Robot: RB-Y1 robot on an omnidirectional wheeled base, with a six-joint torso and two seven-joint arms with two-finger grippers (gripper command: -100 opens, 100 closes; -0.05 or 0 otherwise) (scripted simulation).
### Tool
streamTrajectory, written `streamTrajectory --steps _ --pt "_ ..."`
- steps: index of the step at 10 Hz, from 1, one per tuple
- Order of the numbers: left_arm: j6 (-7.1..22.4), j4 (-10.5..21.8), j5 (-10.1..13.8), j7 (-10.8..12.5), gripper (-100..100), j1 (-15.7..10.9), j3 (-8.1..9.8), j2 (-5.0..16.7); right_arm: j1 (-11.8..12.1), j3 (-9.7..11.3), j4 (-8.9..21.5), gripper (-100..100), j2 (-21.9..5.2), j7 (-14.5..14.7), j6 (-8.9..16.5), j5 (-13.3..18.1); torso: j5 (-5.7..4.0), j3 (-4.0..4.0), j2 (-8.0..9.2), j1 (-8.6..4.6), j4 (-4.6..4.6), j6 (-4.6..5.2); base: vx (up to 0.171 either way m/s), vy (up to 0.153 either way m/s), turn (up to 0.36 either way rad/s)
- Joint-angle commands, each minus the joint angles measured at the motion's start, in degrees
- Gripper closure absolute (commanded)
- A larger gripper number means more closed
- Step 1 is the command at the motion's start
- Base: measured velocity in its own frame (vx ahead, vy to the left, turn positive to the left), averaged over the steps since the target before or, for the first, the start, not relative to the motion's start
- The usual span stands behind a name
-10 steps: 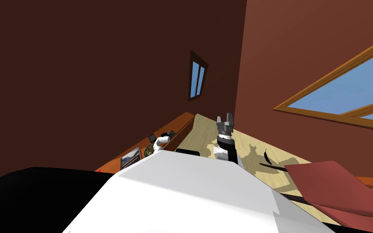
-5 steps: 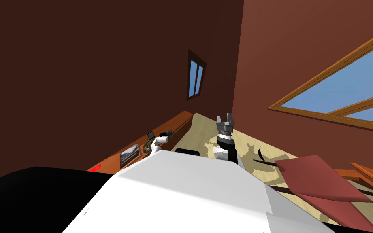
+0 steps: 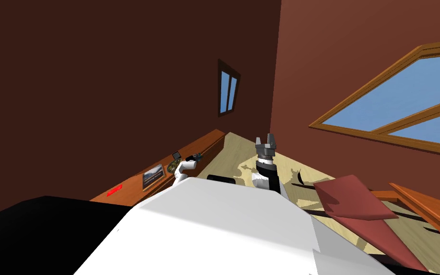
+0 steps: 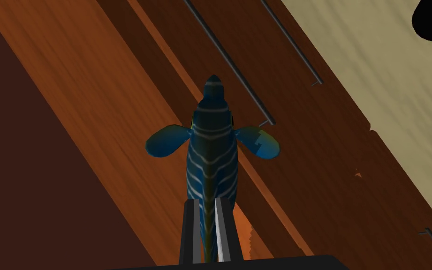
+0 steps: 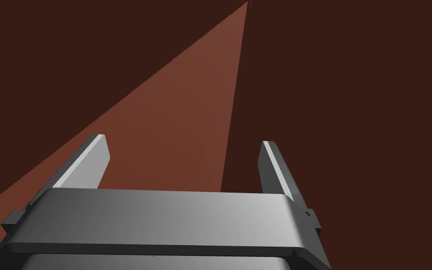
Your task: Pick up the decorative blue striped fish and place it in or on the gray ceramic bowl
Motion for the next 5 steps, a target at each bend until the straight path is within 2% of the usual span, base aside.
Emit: streamTrajectory --steps 1,3,5 --pt "0.8 -1.8 -0.6 0.4 100 0.6 0.11 0.7 0.0 0.0 0.0 0 0.0 0.0 0.0 0.0 0.0 0.0 0.0 0.0 0.0 0.0 -0.15 -0.155 0.007" --pt "1.6 -4.0 -1.4 0.7 100 1.4 0.39 1.4 0.0 0.0 0.0 0 0.0 0.0 0.0 0.0 -0.03 0.04 0.03 -0.01 0.03 0.0 -0.137 -0.148 0.006" --pt "2.6 -6.4 -2.1 0.7 100 2.1 0.94 2.3 0.0 0.0 0.0 0 0.0 0.0 0.0 0.0 -0.03 -0.02 -0.09 0.18 0.03 -0.01 -0.117 -0.092 0.009"
